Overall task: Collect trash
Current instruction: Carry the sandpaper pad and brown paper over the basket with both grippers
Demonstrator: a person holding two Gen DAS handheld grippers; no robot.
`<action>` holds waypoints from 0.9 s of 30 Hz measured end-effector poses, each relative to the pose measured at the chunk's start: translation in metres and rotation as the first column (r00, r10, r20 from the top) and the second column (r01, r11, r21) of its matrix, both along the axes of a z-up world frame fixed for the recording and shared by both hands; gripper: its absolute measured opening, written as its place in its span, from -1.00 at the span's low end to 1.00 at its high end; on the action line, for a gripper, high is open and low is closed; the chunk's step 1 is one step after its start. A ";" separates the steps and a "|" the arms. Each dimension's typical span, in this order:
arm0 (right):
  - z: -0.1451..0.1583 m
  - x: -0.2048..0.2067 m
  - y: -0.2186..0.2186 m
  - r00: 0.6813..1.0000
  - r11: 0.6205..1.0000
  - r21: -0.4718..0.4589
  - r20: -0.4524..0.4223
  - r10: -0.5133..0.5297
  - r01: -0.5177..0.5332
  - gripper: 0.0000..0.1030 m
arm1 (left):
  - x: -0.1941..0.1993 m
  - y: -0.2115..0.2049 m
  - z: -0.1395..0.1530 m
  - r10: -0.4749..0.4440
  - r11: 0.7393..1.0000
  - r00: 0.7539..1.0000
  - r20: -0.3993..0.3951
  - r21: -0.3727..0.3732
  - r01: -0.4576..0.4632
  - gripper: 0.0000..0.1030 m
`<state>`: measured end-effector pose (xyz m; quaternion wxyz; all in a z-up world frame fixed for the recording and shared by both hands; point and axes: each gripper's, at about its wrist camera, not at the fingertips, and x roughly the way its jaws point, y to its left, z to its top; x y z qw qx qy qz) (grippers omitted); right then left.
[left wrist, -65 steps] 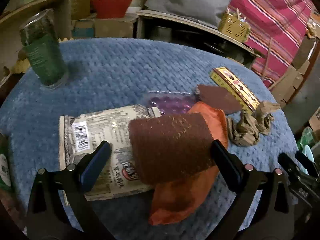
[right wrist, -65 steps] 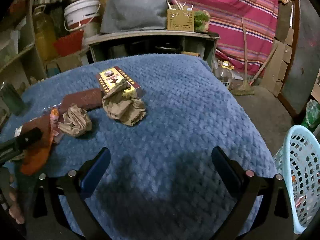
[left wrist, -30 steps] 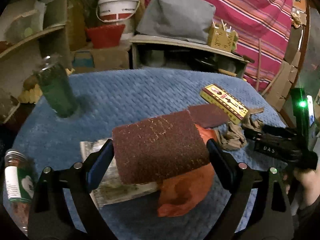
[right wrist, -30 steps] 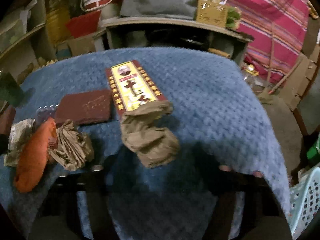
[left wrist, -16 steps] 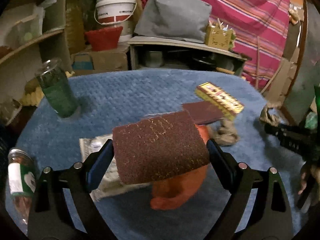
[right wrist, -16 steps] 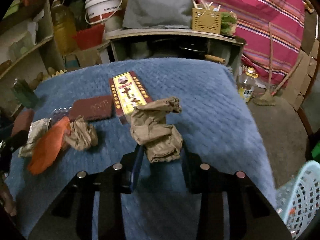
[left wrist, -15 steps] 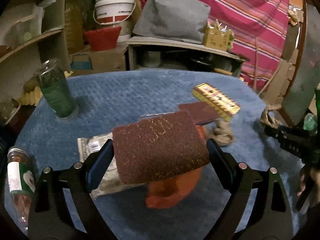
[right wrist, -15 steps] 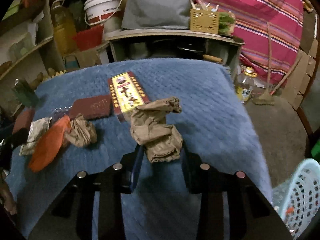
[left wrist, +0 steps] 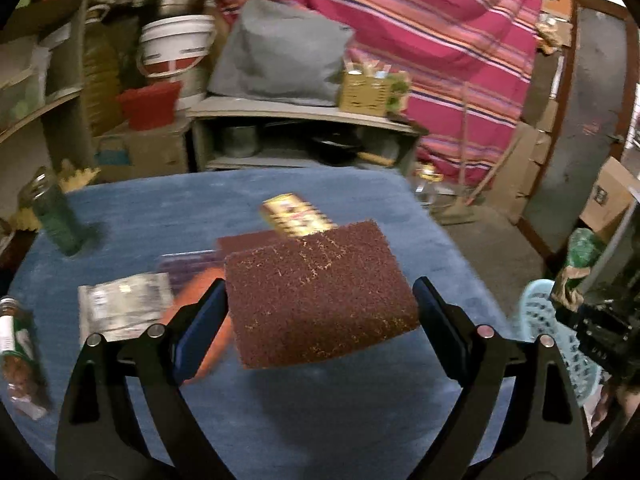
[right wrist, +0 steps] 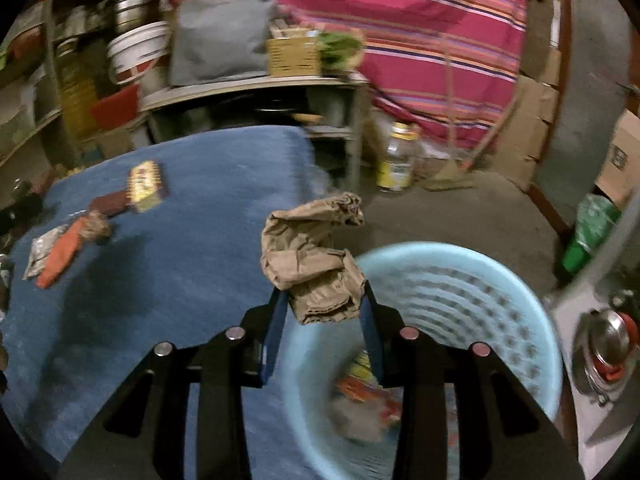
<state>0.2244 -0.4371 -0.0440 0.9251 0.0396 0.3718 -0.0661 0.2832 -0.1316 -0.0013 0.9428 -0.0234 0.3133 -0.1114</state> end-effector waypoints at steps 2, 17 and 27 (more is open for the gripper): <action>-0.001 -0.013 -0.024 0.999 0.999 -0.004 -0.004 -0.037 0.037 -0.29 | -0.005 -0.029 0.001 -0.039 0.999 0.999 0.000 -0.003 0.039 0.73; -0.014 -0.060 -0.114 0.985 0.985 0.017 -0.015 -0.173 0.173 -0.29 | -0.055 -0.225 -0.022 -0.350 0.931 0.937 0.007 0.114 0.347 0.73; -0.014 -0.073 -0.133 0.981 0.979 0.067 -0.003 -0.195 0.195 -0.29 | -0.055 -0.272 -0.025 -0.420 0.900 0.907 -0.018 0.121 0.419 0.75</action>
